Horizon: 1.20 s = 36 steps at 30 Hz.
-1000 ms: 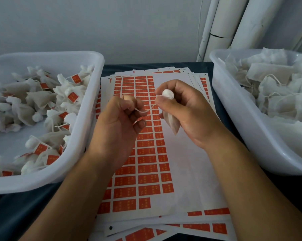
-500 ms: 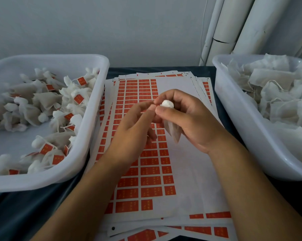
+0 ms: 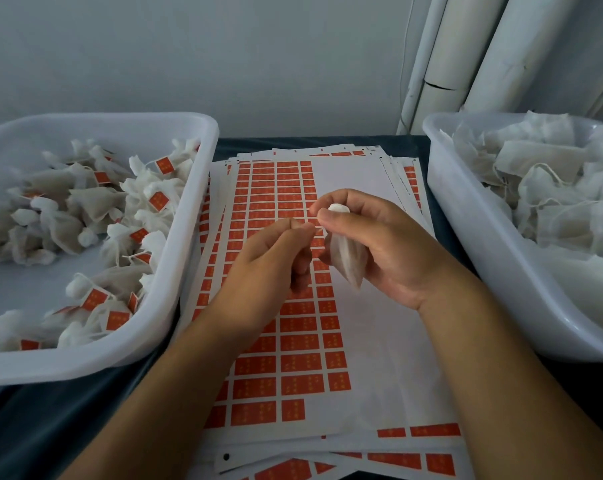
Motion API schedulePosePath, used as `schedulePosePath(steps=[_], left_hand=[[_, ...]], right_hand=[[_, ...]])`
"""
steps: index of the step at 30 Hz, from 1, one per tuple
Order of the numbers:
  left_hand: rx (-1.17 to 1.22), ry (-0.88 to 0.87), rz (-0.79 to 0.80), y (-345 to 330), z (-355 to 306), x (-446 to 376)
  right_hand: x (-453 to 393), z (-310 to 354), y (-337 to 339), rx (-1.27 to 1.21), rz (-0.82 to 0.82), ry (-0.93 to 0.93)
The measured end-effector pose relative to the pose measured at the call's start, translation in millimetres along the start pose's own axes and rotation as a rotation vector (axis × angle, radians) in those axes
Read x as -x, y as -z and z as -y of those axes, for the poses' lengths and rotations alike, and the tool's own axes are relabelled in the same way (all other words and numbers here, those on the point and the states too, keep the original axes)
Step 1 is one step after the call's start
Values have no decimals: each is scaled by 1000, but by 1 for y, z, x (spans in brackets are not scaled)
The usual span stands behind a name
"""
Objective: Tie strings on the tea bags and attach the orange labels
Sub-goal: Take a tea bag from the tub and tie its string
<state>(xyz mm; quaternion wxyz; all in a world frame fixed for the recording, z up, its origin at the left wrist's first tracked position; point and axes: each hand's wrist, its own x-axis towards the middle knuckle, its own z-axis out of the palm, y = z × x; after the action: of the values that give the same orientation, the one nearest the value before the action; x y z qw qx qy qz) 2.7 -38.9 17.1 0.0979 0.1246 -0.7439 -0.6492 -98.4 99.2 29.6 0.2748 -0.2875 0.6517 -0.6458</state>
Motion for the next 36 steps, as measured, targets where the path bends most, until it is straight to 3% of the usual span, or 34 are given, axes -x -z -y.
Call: schedulePosePath(steps=[6,11,25,28,32,36], left_hand=[[192,43,30,3,-2,0],[241,27,-35,3,-3,-1],[-271,-65,-333,1,3,7],[-431,-179,-220,9,2,27],[-763,-287,123,20,5,63],[-844,-331,343,33,14,93]], right_hand=[[0,1,-3,-39,-65,-11],[1,3,-4,-21,-79,36],[-1,-12,-6,701,-177,-6],[3,-12,-6,799,-165,-22],[11,-12,-9,892,-169,5],[24,-9,-10,968,-229,23]])
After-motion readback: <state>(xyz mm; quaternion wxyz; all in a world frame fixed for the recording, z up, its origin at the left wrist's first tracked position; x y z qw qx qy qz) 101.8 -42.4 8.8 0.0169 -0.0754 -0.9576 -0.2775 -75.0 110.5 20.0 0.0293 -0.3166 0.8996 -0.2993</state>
